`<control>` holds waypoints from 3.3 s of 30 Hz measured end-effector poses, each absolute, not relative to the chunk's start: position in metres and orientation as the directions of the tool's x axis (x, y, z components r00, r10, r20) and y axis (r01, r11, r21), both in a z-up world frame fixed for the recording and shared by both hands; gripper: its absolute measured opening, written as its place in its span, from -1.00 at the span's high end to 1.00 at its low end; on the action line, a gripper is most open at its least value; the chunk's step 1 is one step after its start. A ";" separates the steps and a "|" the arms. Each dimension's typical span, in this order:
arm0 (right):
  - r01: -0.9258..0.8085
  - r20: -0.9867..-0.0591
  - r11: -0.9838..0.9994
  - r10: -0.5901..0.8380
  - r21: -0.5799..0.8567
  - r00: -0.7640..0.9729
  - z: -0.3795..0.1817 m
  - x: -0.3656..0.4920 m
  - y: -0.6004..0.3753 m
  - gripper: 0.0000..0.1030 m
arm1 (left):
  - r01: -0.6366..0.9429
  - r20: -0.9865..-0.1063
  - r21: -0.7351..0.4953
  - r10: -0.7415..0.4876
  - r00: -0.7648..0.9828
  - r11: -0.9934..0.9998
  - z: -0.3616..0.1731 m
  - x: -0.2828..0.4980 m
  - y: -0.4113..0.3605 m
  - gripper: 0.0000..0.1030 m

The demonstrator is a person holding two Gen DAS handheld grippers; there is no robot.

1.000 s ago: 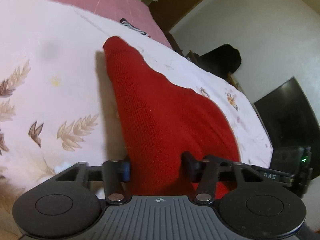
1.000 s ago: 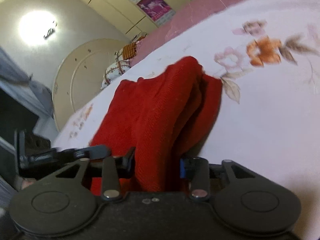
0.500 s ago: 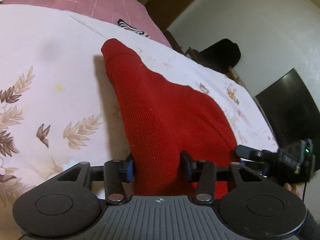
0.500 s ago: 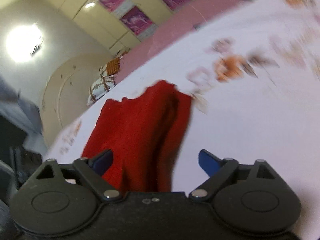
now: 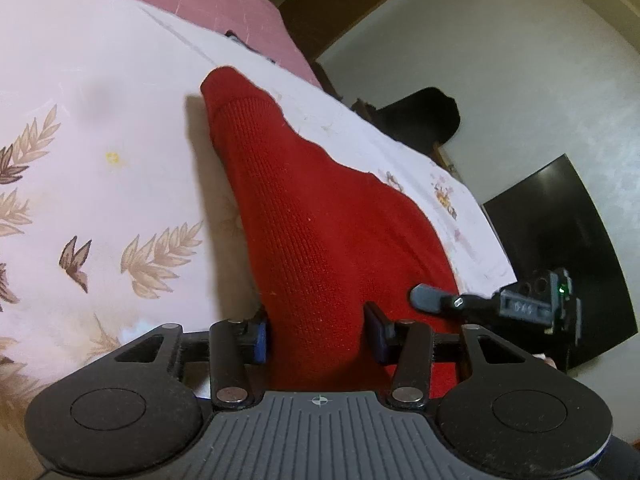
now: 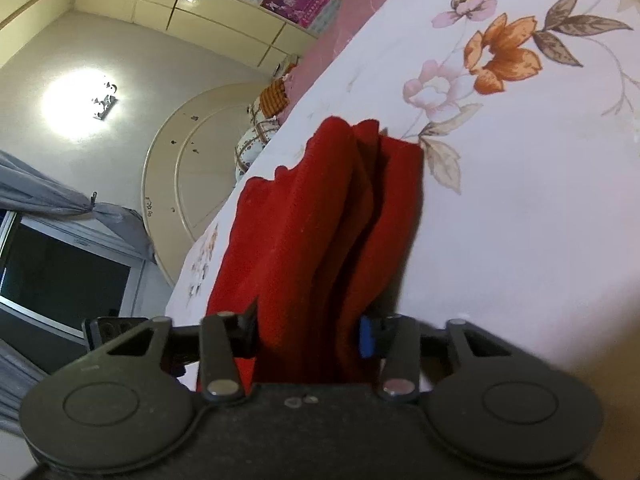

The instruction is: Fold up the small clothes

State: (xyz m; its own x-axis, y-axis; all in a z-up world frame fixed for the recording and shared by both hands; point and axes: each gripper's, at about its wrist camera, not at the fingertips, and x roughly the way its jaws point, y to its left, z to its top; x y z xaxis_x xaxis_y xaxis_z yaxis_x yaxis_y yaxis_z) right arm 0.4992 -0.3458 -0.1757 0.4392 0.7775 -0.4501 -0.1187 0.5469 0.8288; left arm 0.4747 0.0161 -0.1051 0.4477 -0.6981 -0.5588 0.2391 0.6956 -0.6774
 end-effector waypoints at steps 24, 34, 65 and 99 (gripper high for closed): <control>-0.305 -0.541 0.621 0.781 0.722 0.311 -0.159 0.461 -0.145 0.34 | 0.087 -0.687 -0.486 -0.442 0.577 0.870 -0.078 0.370 0.198 -0.09; -0.268 -0.460 0.675 0.689 0.687 0.560 -0.112 0.462 -0.188 -0.06 | 0.078 -0.684 -0.442 -0.392 0.614 0.893 -0.067 0.366 0.195 -0.11; -0.355 -0.596 0.893 0.450 0.278 0.665 -0.046 0.325 -0.137 -0.64 | -0.044 -0.604 -0.116 -0.036 0.796 0.992 0.010 0.224 0.147 -1.00; -0.217 -0.494 0.974 0.221 0.066 0.841 0.028 0.110 -0.109 -0.85 | -0.023 -0.516 -0.130 -0.048 0.855 0.991 0.086 0.027 0.105 -1.00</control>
